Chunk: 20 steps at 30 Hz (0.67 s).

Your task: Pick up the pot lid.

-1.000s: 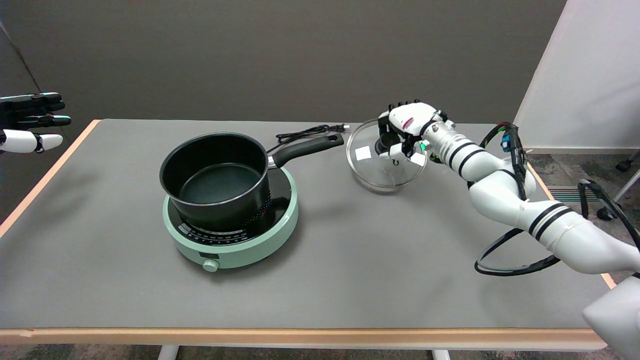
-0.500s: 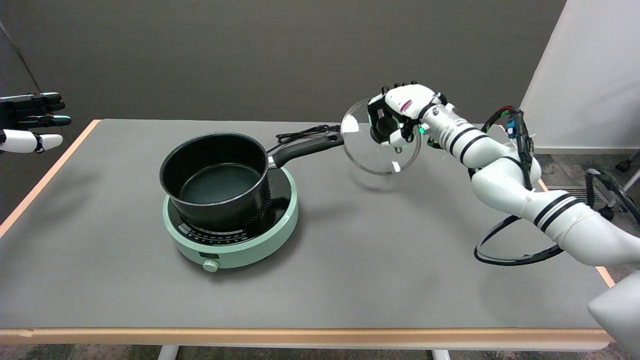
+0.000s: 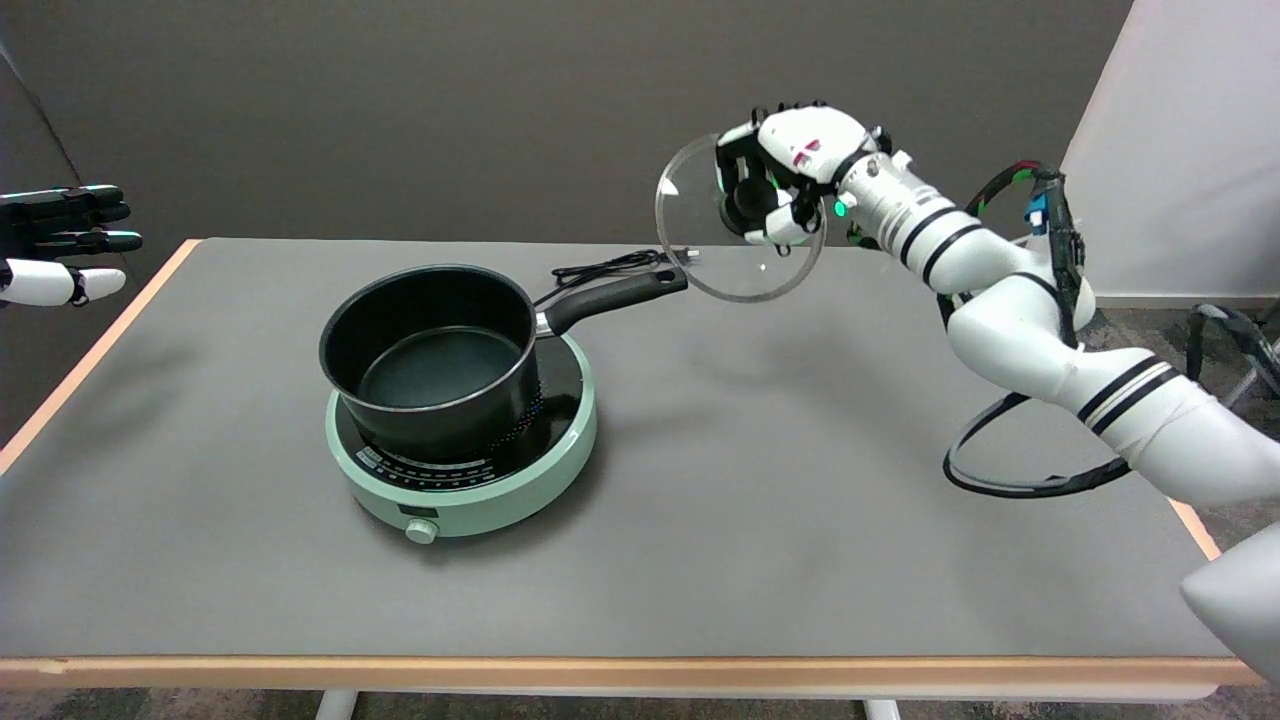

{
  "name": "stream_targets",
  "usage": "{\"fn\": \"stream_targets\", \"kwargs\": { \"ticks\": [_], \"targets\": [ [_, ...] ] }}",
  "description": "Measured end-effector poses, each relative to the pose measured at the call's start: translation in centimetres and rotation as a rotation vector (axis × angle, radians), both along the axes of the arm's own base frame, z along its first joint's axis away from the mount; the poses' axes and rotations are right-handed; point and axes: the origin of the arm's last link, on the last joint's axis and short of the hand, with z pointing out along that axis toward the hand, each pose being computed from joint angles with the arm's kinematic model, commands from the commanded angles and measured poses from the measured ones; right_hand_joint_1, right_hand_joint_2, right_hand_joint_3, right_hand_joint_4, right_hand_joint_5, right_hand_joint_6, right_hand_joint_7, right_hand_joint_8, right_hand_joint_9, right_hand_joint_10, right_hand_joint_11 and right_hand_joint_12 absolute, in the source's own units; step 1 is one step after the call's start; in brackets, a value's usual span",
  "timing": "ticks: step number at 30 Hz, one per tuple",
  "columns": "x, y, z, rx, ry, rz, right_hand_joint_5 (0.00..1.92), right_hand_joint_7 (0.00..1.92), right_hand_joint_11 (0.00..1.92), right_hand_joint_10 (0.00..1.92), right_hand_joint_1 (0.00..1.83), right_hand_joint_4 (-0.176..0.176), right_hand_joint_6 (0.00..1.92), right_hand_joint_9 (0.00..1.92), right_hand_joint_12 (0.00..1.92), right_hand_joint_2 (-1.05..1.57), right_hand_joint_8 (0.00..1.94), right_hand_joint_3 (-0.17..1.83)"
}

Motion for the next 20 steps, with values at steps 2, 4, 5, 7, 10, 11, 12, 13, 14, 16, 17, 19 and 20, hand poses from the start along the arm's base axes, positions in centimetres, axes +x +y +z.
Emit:
{"fn": "stream_targets", "kwargs": {
  "ticks": [2,4,5,7,10,11,12,13,14,16,17,19,20],
  "targets": [
    [0.7,0.0,-0.3,0.011,-0.005,0.012,0.64,0.93,0.69,1.72,1.37,0.176,1.28,0.84,1.70,0.75,1.36,0.81],
    [1.3,-0.1,-0.6,0.023,-0.011,0.023,0.64,0.93,0.68,1.72,1.37,0.176,1.29,0.84,1.71,0.75,1.36,0.82],
    [1.7,-0.1,-0.8,0.030,-0.015,0.031,0.64,0.93,0.68,1.72,1.37,0.176,1.28,0.84,1.71,0.75,1.36,0.82],
    [2.4,-0.1,-1.2,0.043,-0.021,0.043,0.65,0.93,0.68,1.72,1.37,0.176,1.28,0.84,1.71,0.74,1.36,0.82],
    [3.5,-0.1,-1.8,0.065,-0.029,0.065,0.65,0.93,0.69,1.72,1.37,0.176,1.28,0.84,1.71,0.74,1.36,0.83],
    [4.0,-0.1,-2.1,0.073,-0.033,0.075,0.65,0.93,0.69,1.72,1.37,0.176,1.28,0.84,1.70,0.74,1.36,0.83],
    [4.4,-0.1,-2.4,0.082,-0.037,0.083,0.65,0.93,0.69,1.72,1.37,0.176,1.28,0.84,1.70,0.74,1.36,0.83],
    [4.8,-0.1,-2.6,0.090,-0.042,0.089,0.65,0.93,0.69,1.72,1.37,0.176,1.28,0.84,1.70,0.74,1.36,0.83],
    [5.2,-0.1,-2.9,0.099,-0.047,0.096,0.65,0.93,0.69,1.72,1.37,0.176,1.28,0.84,1.70,0.74,1.36,0.83],
    [6.0,-0.1,-3.4,0.116,-0.057,0.108,0.65,0.92,0.69,1.72,1.37,0.176,1.28,0.84,1.71,0.75,1.36,0.81],
    [6.4,-0.1,-3.7,0.126,-0.062,0.114,0.66,0.92,0.69,1.72,1.37,0.176,1.27,0.85,1.70,0.77,1.34,0.76],
    [7.0,-0.2,-4.3,0.144,-0.070,0.122,0.67,0.91,0.69,1.71,1.37,0.176,1.26,0.85,1.71,0.79,1.33,0.73],
    [7.4,-0.2,-4.7,0.156,-0.075,0.125,0.67,0.91,0.70,1.71,1.36,0.176,1.26,0.86,1.71,0.81,1.33,0.70]
  ]
}}
